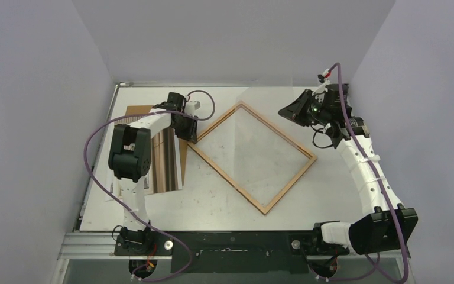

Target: Put the photo into the frame

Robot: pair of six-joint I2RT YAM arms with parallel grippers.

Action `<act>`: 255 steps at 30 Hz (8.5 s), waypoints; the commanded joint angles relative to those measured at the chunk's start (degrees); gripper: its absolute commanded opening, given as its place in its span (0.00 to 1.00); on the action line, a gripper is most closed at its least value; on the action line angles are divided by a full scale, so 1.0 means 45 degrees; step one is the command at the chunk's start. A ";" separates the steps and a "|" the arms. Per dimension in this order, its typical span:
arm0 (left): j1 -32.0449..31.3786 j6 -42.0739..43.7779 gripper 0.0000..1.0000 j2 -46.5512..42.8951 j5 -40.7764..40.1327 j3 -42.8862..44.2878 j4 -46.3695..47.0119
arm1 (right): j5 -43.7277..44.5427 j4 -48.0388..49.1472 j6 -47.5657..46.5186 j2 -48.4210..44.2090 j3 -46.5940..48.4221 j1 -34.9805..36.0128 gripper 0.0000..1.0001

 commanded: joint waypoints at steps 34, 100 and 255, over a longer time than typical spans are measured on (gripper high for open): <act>0.2443 0.9322 0.96 -0.7823 0.8470 0.3137 -0.9872 | -0.5685 -0.0357 -0.7009 0.0388 0.1800 0.3946 0.08; 0.2052 0.5776 0.00 -1.1318 0.8071 -0.0092 -0.5198 | -0.2120 0.7373 -0.1470 -0.0610 -0.4965 0.0205 0.90; -0.0584 0.2148 0.47 -0.0756 -0.0566 0.0198 0.1397 | 0.2211 0.9363 0.0033 0.0414 -0.9168 -0.1339 0.05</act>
